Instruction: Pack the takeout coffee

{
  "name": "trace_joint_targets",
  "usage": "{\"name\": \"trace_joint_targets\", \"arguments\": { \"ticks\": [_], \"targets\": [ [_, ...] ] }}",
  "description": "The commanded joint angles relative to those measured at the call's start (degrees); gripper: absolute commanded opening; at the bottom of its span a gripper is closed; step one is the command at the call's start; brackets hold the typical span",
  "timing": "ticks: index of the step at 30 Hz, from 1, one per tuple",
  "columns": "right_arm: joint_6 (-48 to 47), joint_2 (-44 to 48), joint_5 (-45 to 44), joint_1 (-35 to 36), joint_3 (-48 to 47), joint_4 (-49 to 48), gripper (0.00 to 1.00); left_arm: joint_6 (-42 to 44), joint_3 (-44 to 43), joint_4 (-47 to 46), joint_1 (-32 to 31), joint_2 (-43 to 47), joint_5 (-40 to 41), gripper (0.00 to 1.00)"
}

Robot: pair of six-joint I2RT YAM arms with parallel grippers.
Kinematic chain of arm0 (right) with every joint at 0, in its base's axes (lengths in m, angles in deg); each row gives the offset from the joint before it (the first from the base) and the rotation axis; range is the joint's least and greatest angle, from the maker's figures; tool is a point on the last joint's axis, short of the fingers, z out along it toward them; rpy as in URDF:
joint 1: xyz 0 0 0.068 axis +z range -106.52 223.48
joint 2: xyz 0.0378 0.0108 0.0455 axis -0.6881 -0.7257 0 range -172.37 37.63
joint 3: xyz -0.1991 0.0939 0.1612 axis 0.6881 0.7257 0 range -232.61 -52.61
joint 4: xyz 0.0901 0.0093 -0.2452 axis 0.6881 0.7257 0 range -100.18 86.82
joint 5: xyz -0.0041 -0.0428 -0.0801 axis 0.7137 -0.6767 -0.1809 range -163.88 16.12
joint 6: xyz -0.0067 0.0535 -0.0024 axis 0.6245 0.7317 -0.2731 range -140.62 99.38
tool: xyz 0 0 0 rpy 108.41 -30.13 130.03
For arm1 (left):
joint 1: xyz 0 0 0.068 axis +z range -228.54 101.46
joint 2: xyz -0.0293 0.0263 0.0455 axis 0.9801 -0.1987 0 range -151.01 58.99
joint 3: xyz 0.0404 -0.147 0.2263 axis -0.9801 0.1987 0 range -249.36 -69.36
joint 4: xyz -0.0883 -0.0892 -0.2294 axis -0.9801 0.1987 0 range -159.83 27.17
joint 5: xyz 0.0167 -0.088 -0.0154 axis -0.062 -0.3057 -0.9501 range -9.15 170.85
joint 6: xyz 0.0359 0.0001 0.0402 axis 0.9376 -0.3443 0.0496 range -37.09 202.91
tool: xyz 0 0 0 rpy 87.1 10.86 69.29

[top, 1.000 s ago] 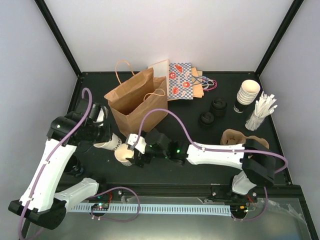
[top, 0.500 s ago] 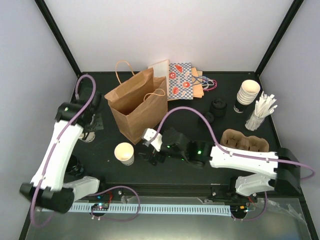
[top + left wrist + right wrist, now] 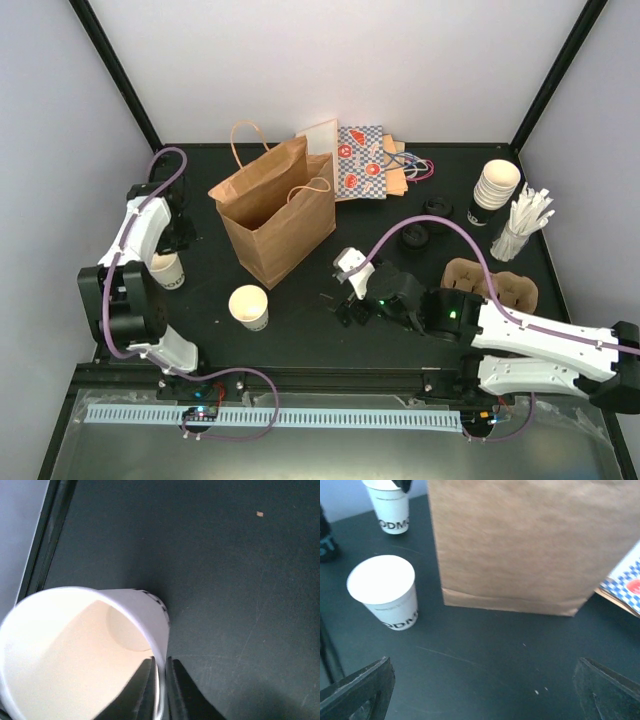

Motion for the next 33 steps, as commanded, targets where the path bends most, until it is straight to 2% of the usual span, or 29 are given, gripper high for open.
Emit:
{"name": "trace_joint_targets", "arguments": {
  "ticks": [1,4,6,9,12,16,19,22,27,30,33],
  "targets": [
    [3.36,0.37,-9.17,-0.06,-0.01,5.45,1.00,0.94,0.13,-3.43,0.61,-0.24,-2.31,0.13],
    [3.95,-1.09,-9.92,-0.36,-2.23,7.75,1.00,1.84,0.78,-4.07,0.70,1.04,-4.10,0.25],
    [4.06,-1.91,-9.49,-0.60,-3.84,9.06,1.00,1.94,0.66,-3.77,0.84,1.71,-4.19,0.38],
    [4.34,-2.70,-9.23,-0.85,-5.96,11.25,1.00,2.00,0.09,-2.16,0.90,2.79,-4.48,0.52],
    [5.34,-2.84,-7.87,-2.38,-8.31,14.29,1.00,2.99,-0.28,-0.23,0.32,7.42,-8.85,0.63],
    [7.45,-3.54,-0.68,-7.79,-10.44,17.99,1.00,5.98,0.32,2.76,-4.04,17.24,-16.21,0.80],
    [9.43,-4.13,1.43,-11.26,-11.22,20.74,1.00,5.72,4.38,3.15,-7.51,24.75,-24.50,0.83],
    [11.02,-2.92,3.15,-14.89,-10.68,20.78,1.00,3.39,9.60,4.98,-10.15,30.49,-29.35,0.83],
    [12.89,-1.29,1.76,-18.21,-9.29,19.94,1.00,-0.97,16.07,9.11,-14.65,36.88,-29.73,0.76],
    [15.32,-1.99,-0.83,-19.30,-9.05,20.53,1.00,-3.48,19.46,8.18,-16.17,39.76,-31.10,0.72],
    [17.85,-3.22,0.28,-21.57,-9.42,21.31,1.00,-5.25,23.53,6.27,-17.10,41.35,-32.56,0.67]
  ]
}}
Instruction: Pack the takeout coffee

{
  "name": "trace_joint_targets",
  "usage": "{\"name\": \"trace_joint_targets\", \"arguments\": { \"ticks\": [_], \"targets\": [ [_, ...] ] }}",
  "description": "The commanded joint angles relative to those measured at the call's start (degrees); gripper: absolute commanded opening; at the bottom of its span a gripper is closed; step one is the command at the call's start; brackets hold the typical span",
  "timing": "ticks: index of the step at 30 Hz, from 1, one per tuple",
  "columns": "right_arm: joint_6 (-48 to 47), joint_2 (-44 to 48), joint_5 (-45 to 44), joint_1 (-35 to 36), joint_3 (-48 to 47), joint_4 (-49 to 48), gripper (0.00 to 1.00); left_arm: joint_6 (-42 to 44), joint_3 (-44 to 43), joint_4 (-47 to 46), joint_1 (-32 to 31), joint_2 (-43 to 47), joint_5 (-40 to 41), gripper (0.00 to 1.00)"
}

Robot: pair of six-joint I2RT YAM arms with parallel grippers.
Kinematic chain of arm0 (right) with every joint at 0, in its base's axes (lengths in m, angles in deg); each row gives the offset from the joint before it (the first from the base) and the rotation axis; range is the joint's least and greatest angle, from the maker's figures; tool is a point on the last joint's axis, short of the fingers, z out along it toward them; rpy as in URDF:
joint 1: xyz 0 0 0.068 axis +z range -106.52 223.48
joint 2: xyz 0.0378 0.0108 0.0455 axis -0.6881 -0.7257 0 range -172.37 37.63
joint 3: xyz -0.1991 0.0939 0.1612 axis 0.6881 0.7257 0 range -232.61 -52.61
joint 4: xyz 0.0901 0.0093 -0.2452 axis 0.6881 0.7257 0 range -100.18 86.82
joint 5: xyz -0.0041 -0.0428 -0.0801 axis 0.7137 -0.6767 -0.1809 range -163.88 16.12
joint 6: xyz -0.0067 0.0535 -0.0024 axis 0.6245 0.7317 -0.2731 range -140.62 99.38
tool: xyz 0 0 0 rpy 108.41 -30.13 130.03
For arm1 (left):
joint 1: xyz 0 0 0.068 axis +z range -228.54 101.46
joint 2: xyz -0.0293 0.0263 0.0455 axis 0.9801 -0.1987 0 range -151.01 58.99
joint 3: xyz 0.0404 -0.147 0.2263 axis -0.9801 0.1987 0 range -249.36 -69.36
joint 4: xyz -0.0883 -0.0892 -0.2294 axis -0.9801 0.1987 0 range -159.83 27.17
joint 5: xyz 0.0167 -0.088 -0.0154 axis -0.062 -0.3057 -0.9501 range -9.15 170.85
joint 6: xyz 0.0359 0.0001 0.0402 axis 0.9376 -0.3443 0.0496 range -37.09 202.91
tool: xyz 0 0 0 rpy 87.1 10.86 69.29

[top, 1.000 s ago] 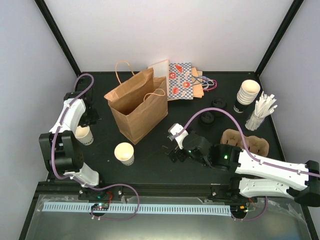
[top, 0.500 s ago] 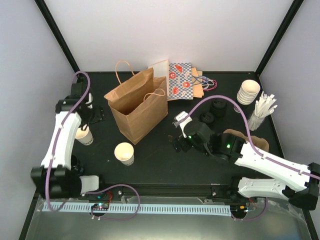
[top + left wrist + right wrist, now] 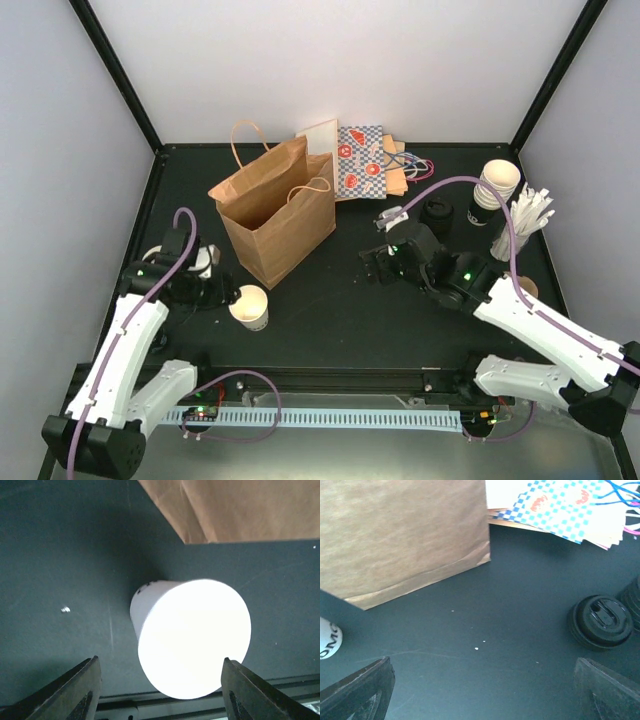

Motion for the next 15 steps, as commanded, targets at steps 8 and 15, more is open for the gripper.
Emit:
{"name": "trace_joint_targets", "arguments": {
  "ticks": [8,15],
  "targets": [
    [5.86,-1.35,0.49,-6.51,0.27,1.85,1.00,-5.06,11.09,-5.97,-2.37,2.29,-3.80,0.55],
    [5.79,-0.86,2.62,-9.08,0.00,2.89,1.00,-5.10,10.62,-6.49,-3.35,2.45,-2.92,0.07]
  ]
}}
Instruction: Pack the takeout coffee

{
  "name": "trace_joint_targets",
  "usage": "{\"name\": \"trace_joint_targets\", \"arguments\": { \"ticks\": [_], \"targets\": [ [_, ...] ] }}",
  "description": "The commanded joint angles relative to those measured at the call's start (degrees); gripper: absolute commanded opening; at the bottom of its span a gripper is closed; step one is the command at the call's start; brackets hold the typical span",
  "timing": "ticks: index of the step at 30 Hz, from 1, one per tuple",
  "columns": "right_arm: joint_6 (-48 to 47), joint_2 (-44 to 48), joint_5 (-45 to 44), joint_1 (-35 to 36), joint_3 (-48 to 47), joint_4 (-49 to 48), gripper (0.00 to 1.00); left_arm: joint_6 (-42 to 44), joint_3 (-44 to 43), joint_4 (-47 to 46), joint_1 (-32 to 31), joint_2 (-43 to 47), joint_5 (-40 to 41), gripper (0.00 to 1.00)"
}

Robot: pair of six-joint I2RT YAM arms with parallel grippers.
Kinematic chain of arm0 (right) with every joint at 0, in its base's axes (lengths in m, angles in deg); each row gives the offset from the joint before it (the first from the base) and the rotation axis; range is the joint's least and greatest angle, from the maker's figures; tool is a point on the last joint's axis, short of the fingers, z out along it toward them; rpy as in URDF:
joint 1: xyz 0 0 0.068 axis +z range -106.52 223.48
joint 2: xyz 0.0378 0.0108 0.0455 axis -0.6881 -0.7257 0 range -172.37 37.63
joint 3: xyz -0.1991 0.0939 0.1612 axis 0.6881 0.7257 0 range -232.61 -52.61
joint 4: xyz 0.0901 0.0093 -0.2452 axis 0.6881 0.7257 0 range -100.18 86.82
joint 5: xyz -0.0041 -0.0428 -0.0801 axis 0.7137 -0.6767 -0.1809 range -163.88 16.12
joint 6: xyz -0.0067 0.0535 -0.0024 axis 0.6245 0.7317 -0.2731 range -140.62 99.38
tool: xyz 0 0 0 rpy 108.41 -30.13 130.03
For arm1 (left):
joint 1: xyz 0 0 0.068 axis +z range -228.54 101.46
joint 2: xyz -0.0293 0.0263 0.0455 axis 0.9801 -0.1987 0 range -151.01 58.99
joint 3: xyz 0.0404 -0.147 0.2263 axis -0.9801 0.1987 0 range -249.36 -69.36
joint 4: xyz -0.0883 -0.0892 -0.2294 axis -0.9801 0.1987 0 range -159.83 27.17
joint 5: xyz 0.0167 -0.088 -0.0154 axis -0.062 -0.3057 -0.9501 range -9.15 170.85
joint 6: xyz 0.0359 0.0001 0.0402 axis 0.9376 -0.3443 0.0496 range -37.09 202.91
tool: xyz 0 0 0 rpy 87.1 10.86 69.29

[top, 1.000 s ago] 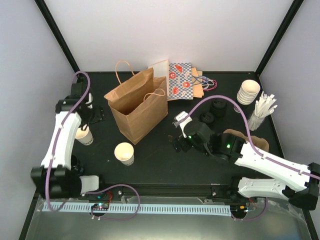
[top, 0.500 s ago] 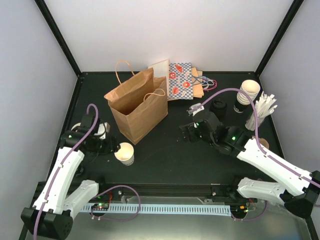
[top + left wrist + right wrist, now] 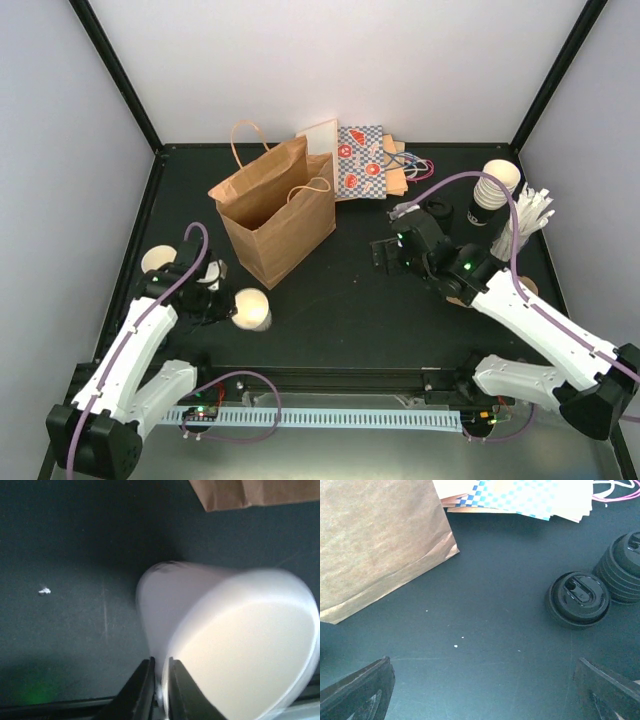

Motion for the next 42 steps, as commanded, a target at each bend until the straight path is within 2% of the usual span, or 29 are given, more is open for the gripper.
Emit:
{"name": "trace_joint_targets", "arguments": {
  "ticks": [1,6,13,17,20,23,26,33,38,42],
  "targets": [
    [1.48,0.71,2.88,-3.19,-0.28,1.20,1.00,-0.58,-1.08,-1.63,-1.23,0.72,-0.49,0.03],
    [1.49,-1.18,4.21,-6.81,-2.09,3.56,1.00,-1.66,-1.43,0.04,-3.04,3.06,-1.10,0.02],
    [0.58,-1.82,3.36,-8.03,-2.12,3.52,1.00,-8.16,-5.12,2.03,-11.01,5.60,-0.95,0.02],
    [0.82,-1.53,2.44,-9.27,-1.48,3.55,1.00,-16.17,-7.78,0.70,-21.15,4.88,2.83,0.02],
    [0.98,-0.84,1.42,-10.72,-0.48,3.10,1.00,-23.23,-11.37,-1.07,-31.99,2.22,7.77,0.02],
    [1.27,-0.39,1.46,-13.10,0.64,2.57,1.00,-28.01,-15.26,-3.13,-41.48,-2.62,12.64,0.02],
    [1.72,-0.25,1.94,-15.39,1.07,2.51,1.00,-28.90,-19.04,-5.91,-47.02,-10.13,15.47,0.02],
    [2.02,1.45,1.67,-17.25,1.66,3.26,1.00,-21.59,-29.69,-9.06,-48.18,-28.58,17.83,0.02],
    [1.62,2.51,2.64,-17.68,2.36,3.63,1.00,-15.58,-37.27,-7.07,-45.61,-39.53,19.02,0.02],
    [0.86,2.72,3.47,-18.01,3.29,3.50,1.00,-12.33,-38.92,-6.92,-42.73,-44.73,18.34,0.02]
  ]
}}
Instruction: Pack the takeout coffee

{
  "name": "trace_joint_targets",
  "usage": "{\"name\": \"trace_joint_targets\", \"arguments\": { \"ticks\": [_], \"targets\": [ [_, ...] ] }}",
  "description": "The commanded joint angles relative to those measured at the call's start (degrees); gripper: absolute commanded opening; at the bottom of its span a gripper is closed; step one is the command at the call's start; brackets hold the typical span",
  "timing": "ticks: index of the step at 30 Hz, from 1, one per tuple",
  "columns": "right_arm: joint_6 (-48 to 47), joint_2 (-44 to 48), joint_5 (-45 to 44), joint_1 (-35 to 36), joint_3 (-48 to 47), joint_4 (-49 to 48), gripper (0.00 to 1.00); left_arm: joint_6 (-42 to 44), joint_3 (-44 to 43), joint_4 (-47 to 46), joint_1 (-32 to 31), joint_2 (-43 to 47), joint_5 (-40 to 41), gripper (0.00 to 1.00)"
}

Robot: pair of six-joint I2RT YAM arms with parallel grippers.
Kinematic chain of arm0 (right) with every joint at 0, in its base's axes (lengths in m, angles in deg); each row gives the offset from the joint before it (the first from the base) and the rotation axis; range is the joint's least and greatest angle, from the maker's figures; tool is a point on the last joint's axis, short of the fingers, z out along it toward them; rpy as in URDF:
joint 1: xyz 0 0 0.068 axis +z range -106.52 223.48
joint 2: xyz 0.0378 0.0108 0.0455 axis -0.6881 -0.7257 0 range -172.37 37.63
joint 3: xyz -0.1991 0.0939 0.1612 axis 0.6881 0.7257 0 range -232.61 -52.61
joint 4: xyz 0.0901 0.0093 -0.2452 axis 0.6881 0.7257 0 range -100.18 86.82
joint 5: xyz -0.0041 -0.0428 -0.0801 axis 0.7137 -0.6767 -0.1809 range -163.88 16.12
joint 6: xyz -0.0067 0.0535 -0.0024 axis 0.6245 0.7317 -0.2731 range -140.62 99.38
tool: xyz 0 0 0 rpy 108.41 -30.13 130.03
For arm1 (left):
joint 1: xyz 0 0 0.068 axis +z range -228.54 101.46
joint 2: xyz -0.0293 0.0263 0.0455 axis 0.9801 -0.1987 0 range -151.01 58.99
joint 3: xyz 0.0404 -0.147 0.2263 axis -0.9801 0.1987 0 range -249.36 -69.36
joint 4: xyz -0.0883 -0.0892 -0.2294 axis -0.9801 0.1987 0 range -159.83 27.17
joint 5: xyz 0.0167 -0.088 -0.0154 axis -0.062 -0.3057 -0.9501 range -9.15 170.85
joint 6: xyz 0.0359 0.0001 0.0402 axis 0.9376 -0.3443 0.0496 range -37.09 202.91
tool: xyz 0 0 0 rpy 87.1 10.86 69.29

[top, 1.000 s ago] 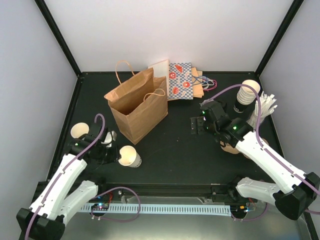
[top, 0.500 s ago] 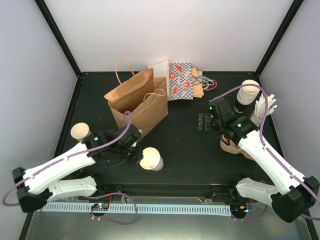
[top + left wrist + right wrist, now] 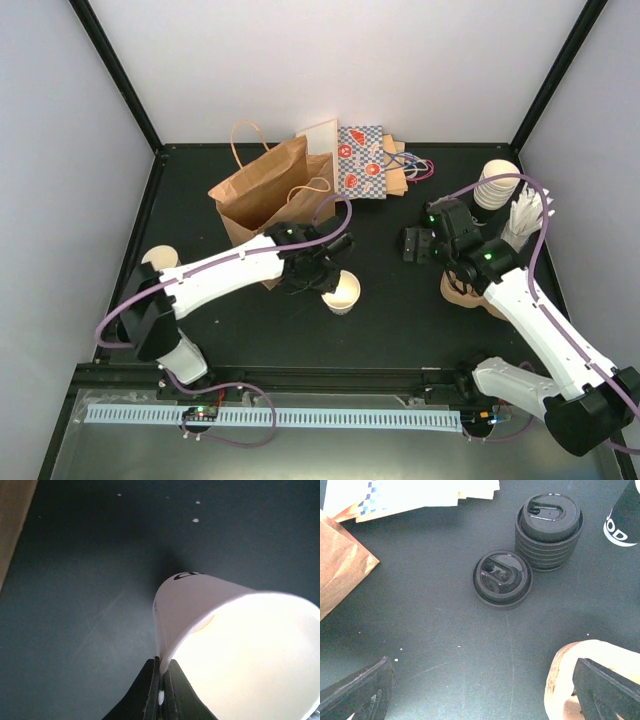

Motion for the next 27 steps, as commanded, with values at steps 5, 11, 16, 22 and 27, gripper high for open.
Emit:
{"name": "trace_joint_targets", "arguments": {
  "ticks": [5,11,16,22,27],
  "targets": [
    [-0.71,-1.07,1.01,-0.80,1.68,-0.25,1.00,7.20,-2.17,-2.20,5.33,-5.53,-1.08,0.08],
    [-0.41,-3.41,1.96,-0.89,1.65,-2.33,1.00,7.81,-3.50,-1.26,5.69,-6.91,-3.11,0.45],
    [0.62,-8.16,2.08,-1.51,0.04,-4.05,1.00,7.24,-2.83,-1.57,5.33,-0.66,-3.13,0.70],
    [1.44,-14.42,5.20,-4.95,-1.56,-7.12,0.98,7.56,2.47,-3.80,3.32,12.03,-4.30,0.76],
    [1.10,-21.04,6.38,-7.58,-4.05,-8.41,0.98,6.36,12.27,-5.79,3.39,28.80,-2.45,0.81]
  ]
}}
